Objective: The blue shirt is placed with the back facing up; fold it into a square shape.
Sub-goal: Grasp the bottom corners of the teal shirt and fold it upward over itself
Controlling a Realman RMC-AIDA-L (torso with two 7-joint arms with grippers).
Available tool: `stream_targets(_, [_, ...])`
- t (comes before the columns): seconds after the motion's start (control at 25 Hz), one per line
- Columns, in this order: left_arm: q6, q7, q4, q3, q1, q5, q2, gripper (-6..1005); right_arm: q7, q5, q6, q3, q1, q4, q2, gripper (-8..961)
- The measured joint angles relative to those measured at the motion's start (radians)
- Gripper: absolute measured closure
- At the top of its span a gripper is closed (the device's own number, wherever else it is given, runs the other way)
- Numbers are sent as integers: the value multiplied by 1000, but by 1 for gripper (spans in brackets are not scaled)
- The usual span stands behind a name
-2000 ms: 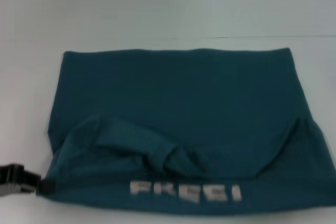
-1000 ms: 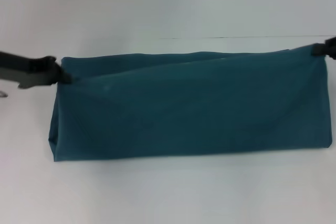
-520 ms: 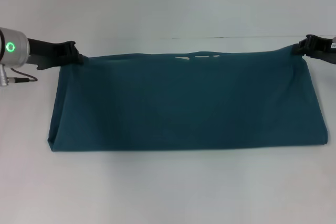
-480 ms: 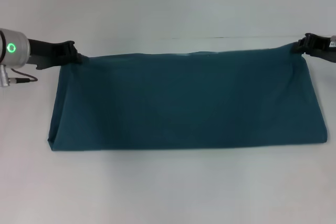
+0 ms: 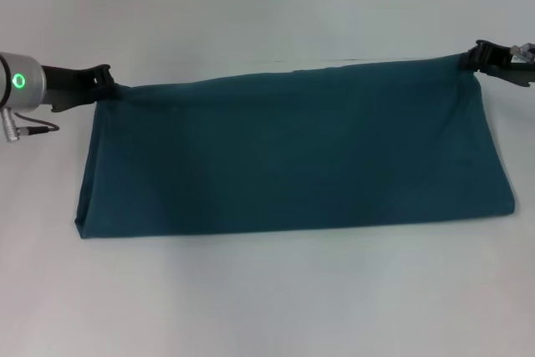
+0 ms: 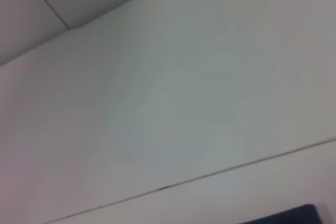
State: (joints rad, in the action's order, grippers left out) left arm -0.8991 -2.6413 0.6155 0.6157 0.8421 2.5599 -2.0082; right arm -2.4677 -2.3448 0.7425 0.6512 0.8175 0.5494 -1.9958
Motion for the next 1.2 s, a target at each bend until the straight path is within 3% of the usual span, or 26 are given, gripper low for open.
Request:
stream_targets(0.8, [82,-6,2,1,10,-3,-2,992,-9,3,-71,31,24,-31,-1,903])
stream_targets(1.08, [111,-6,1,3,11,-3,-5,950,-32,6,-79,14,10,-31,10,902])
stream_targets(1.2, [129,-12,3,1,11,-3,-10,873,-34,6,-76,16,11,-31,19,803])
